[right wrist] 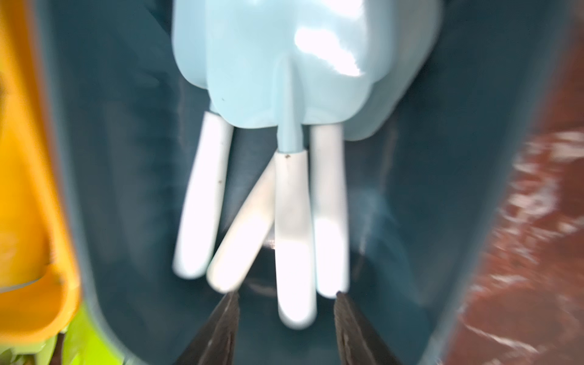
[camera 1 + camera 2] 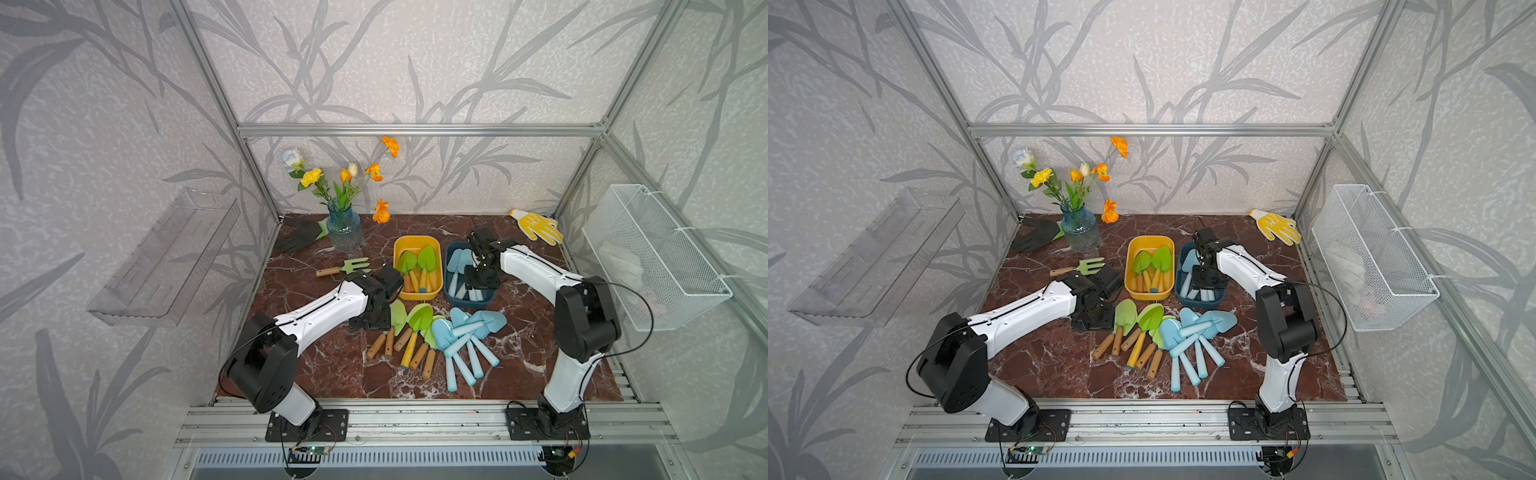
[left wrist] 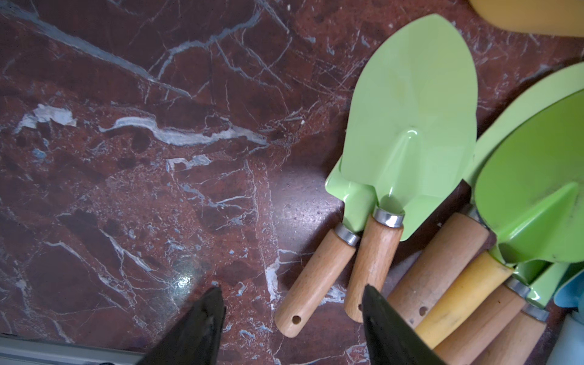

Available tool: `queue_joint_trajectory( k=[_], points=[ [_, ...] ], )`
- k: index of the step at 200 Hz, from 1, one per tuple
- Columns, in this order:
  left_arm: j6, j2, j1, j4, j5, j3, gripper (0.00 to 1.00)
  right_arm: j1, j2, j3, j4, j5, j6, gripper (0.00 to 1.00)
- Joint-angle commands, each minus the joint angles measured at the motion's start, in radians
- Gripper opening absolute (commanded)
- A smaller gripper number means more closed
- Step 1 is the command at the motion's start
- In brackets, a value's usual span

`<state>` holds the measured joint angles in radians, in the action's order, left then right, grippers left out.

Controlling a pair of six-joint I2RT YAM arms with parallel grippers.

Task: Sort the small shovels by color and place them into the storage box
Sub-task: Place the shovel in the storage box, then pick up the shovel from the center of the board.

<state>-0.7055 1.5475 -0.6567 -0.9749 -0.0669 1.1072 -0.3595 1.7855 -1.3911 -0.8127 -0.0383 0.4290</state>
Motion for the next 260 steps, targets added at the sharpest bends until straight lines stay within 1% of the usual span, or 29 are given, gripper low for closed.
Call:
queue_joint_trajectory(
  k=[1,30,62,80,90,99,179,214,231,260],
  points=[
    [-0.018,-0.024,-0.02,0.013,0.034,-0.018,0.7,-0.001,-0.131,0.041,-0.013,-0.105,0.027,0.51],
    [-0.025,0.0,-0.052,0.031,0.058,-0.017,0.7,0.001,-0.2,0.097,-0.004,-0.119,0.027,0.51],
    [-0.042,0.036,-0.063,0.056,0.081,-0.015,0.68,0.001,-0.218,0.139,-0.005,-0.105,0.021,0.51],
    [-0.041,0.06,-0.062,0.084,0.095,-0.011,0.64,0.001,-0.223,0.157,-0.002,-0.101,0.026,0.51],
    [-0.037,0.077,-0.063,0.097,0.097,-0.003,0.58,0.001,-0.228,0.165,0.001,-0.099,0.027,0.51],
    [-0.033,0.096,-0.063,0.104,0.099,0.008,0.54,0.001,-0.232,0.171,0.003,-0.098,0.03,0.51],
    [-0.012,0.261,-0.06,0.131,0.096,0.093,0.51,0.002,-0.243,0.206,0.007,-0.091,0.037,0.51],
    [0.0,0.321,-0.056,0.121,0.092,0.121,0.39,0.002,-0.243,0.222,0.012,-0.086,0.045,0.5],
    [0.002,0.339,-0.056,0.114,0.084,0.13,0.35,0.002,-0.242,0.227,0.015,-0.084,0.047,0.5],
    [0.011,0.351,-0.053,0.087,0.074,0.151,0.16,0.003,-0.239,0.227,0.015,-0.085,0.045,0.5]
  ],
)
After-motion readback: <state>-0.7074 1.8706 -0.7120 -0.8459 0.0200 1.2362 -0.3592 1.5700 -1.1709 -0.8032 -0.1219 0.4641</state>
